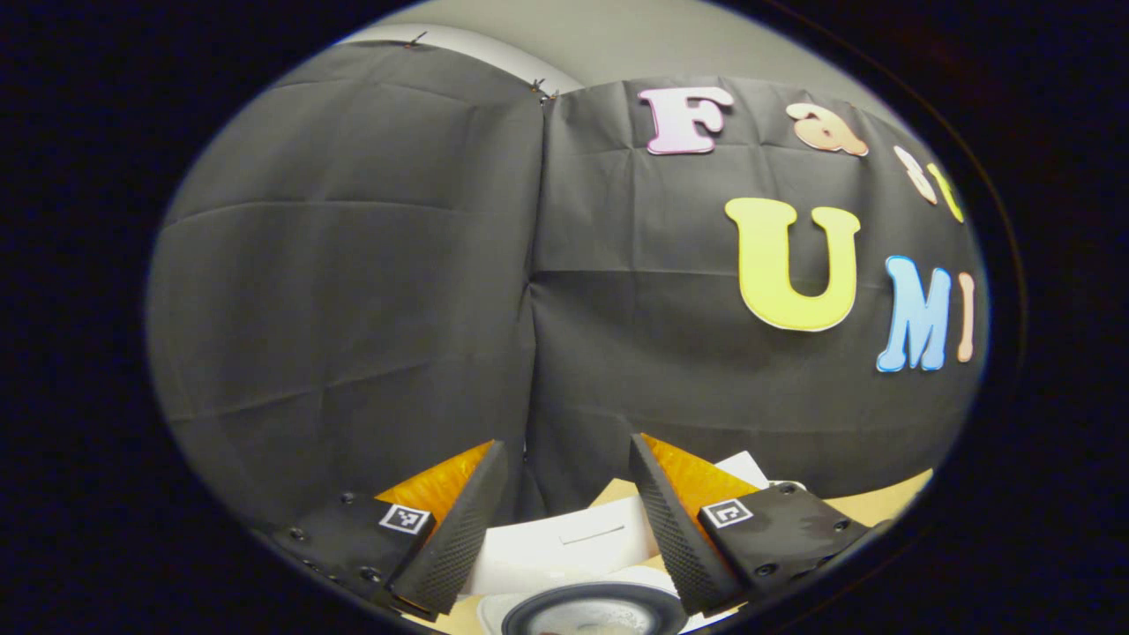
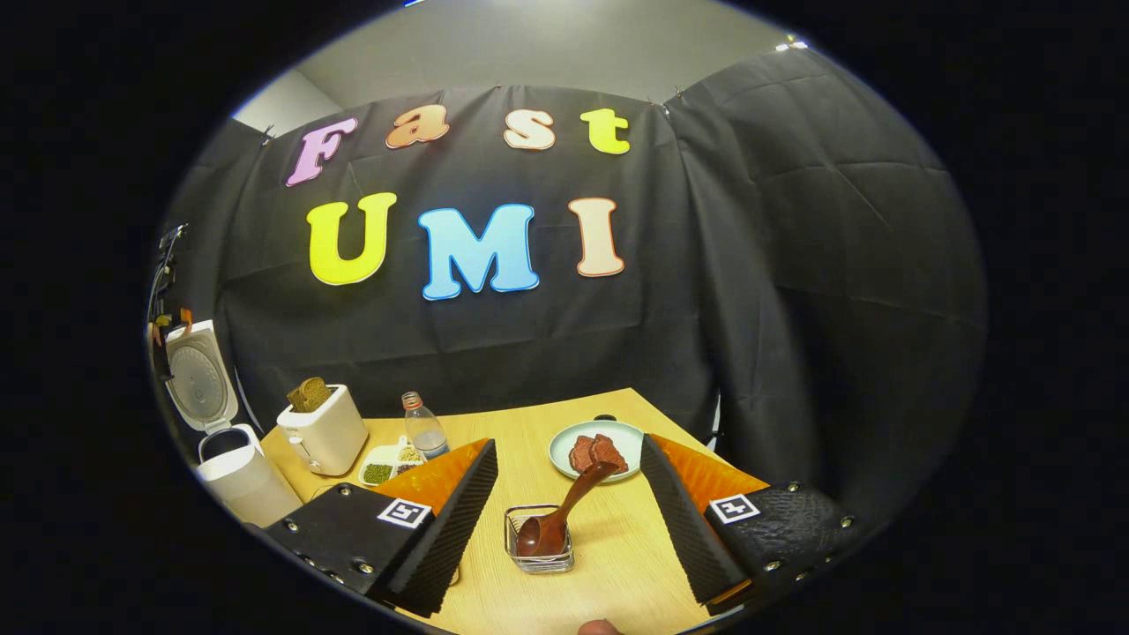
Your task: Close the left gripper, press the button to open the rice cooker; take a wooden spoon from the chopstick holder with the right hand, scoop a spoonful of rice and pour it into the rice cooker, then put the wooden spoon back into the chopstick holder.
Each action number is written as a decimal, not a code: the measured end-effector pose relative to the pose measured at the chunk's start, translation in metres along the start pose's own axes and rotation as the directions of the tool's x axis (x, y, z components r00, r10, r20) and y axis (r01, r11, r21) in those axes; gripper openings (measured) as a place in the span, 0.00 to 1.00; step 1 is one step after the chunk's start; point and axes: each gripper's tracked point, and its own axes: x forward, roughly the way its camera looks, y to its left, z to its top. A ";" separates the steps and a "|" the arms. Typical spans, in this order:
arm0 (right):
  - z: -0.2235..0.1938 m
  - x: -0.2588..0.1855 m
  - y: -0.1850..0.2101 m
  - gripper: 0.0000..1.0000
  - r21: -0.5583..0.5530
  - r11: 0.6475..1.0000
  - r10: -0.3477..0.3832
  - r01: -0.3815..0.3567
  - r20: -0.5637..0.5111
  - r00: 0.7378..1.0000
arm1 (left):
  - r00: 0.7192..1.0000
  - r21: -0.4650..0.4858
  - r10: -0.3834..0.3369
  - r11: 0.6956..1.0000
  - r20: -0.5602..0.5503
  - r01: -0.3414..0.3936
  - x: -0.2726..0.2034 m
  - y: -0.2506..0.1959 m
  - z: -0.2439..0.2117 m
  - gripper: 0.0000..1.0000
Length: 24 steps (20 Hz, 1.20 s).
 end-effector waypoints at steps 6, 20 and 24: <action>-0.003 0.008 -0.016 0.99 0.000 0.999 0.044 -0.044 -0.022 0.999 | 1.000 -0.002 0.009 1.000 -0.002 -0.009 -0.037 -0.019 -0.018 0.96; -0.001 0.025 -0.045 0.99 -0.031 0.993 0.116 -0.118 -0.047 0.992 | 0.996 0.019 0.013 1.000 -0.090 -0.012 -0.107 -0.062 -0.104 0.96; -0.002 0.029 -0.050 0.99 -0.049 0.990 0.127 -0.129 -0.045 0.991 | 0.994 0.045 0.023 0.999 -0.104 -0.018 -0.120 -0.073 -0.124 0.98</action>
